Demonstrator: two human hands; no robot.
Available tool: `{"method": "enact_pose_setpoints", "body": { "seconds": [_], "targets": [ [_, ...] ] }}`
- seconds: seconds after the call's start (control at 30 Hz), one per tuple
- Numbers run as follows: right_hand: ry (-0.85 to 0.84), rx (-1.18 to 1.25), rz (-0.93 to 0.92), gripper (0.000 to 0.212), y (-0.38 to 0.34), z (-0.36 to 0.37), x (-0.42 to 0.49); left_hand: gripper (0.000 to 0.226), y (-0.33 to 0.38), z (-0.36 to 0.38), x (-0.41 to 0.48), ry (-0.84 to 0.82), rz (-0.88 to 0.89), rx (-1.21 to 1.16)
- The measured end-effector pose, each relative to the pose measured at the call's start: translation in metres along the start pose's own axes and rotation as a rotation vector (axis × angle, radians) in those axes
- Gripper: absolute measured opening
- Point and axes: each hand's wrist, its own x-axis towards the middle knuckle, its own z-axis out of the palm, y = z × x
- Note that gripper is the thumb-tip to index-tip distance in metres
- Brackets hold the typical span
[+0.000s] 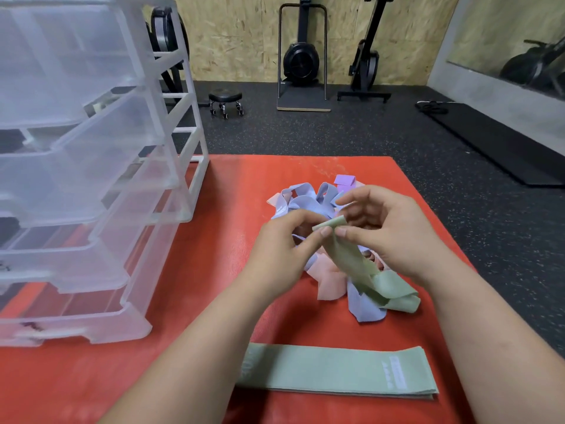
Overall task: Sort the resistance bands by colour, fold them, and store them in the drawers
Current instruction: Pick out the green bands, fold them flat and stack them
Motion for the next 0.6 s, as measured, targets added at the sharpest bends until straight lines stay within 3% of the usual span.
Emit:
{"method": "enact_pose_setpoints", "body": {
  "seconds": [0.13, 0.23, 0.4, 0.6],
  "targets": [
    [-0.081, -0.090, 0.073, 0.049, 0.014, 0.008, 0.001, 0.006, -0.006, -0.004, 0.000, 0.009, -0.067, -0.006],
    [-0.149, -0.387, 0.075, 0.031, 0.023, 0.012, -0.001, 0.009, -0.007, -0.008, 0.000, 0.017, -0.102, -0.065],
    [-0.159, -0.432, 0.044, 0.029, 0.021, 0.021, -0.004, 0.008, -0.009, -0.016, -0.002, -0.007, -0.088, 0.007],
    [-0.153, -0.595, 0.094, 0.041, 0.028, -0.002, -0.017, 0.008, -0.007, -0.029, -0.006, 0.217, -0.158, -0.061]
  ]
}}
